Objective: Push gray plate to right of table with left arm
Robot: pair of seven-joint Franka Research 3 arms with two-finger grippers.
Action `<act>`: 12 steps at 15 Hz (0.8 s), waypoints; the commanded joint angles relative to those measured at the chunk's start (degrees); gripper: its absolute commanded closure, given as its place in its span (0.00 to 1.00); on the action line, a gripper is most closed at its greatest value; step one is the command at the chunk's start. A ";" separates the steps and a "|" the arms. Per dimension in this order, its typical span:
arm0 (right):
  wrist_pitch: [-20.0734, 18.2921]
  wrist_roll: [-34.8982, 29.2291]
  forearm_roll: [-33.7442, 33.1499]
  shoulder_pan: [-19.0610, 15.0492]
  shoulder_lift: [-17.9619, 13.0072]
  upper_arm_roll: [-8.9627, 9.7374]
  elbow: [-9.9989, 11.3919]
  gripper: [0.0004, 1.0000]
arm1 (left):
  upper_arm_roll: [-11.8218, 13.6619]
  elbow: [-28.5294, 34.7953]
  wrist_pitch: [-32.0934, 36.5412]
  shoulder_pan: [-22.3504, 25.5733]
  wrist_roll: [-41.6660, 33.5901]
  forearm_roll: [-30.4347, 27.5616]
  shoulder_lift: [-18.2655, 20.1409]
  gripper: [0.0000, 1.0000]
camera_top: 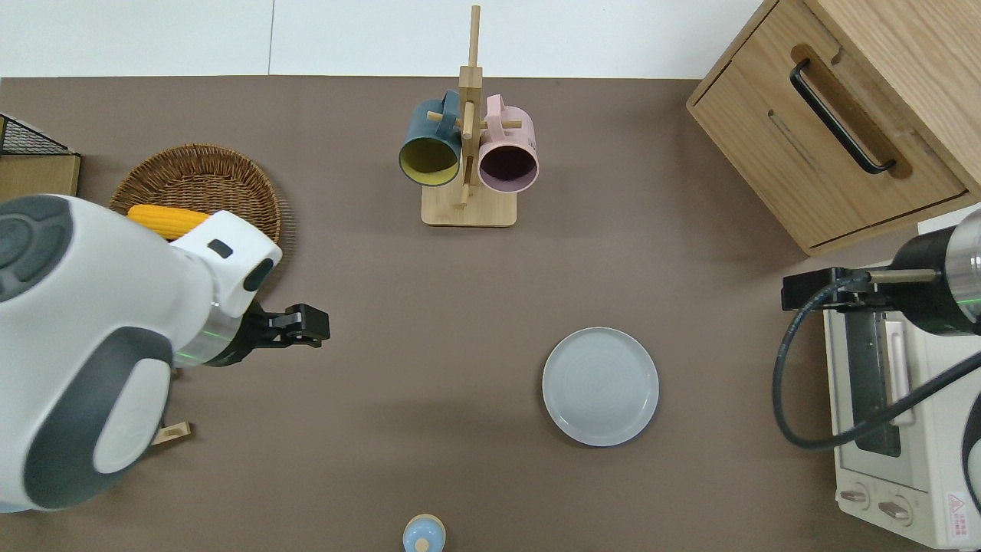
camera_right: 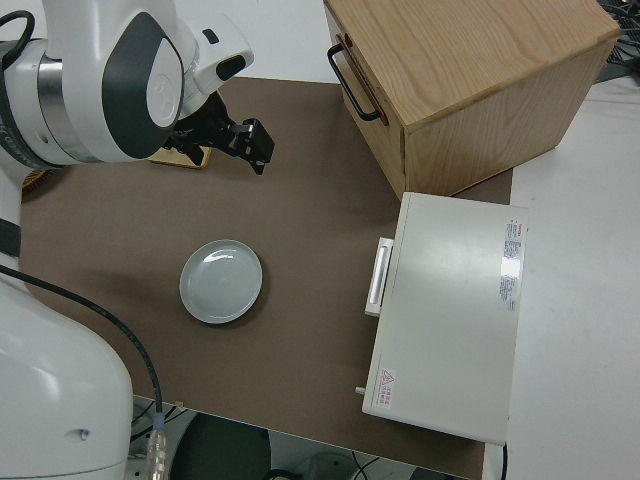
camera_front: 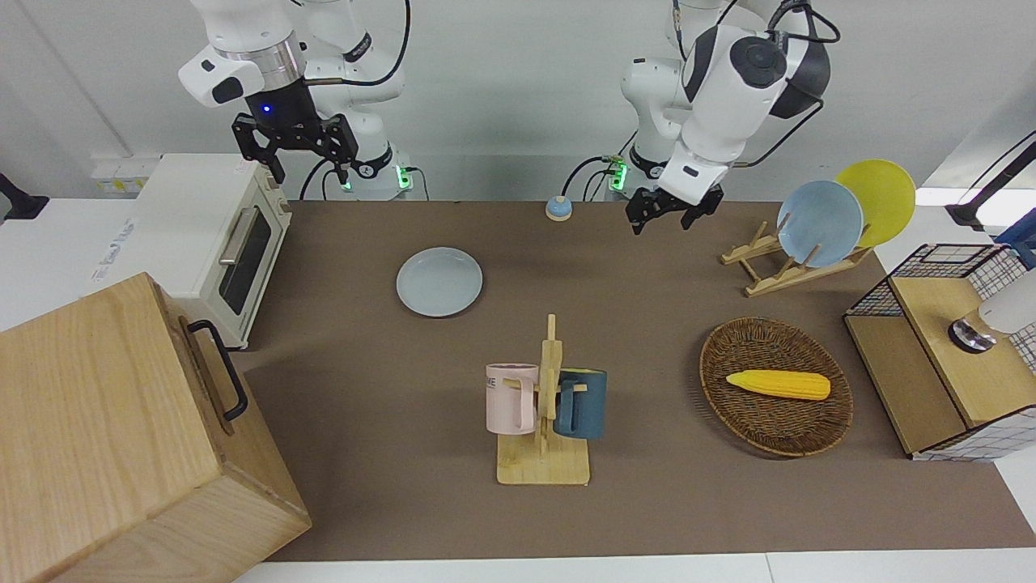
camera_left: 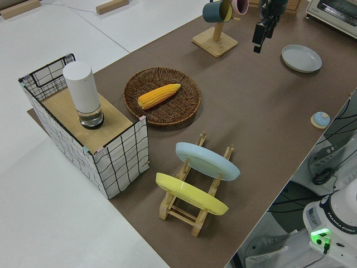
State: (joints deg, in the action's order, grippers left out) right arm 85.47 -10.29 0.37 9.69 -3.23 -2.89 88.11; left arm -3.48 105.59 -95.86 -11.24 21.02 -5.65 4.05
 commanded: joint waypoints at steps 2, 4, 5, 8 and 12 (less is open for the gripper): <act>-0.65 0.10 -0.02 0.33 0.33 -0.27 -0.57 0.00 | -1.97 -11.00 8.93 7.28 -1.51 0.81 -0.45 0.01; -0.65 0.10 -0.02 0.33 0.33 -0.27 -0.57 0.00 | -1.97 -12.59 9.20 9.47 -1.59 0.55 -0.54 0.01; -0.65 0.10 -0.02 0.33 0.24 -0.27 -0.57 0.00 | -1.97 -13.12 9.20 10.09 -1.59 0.29 -0.71 0.01; -0.65 0.18 -0.02 0.33 0.33 -0.27 -0.57 0.00 | -2.32 -13.83 9.20 11.41 -1.68 0.55 -0.71 0.01; -0.65 0.10 -0.02 0.33 0.33 -0.27 -0.57 0.00 | -1.88 -15.15 9.20 13.00 -5.97 0.72 -0.71 0.01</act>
State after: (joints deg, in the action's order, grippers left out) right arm 85.47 -10.29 0.37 9.69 -3.23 -2.89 88.10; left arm -4.85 93.08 -88.11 -0.30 18.82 -5.65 4.32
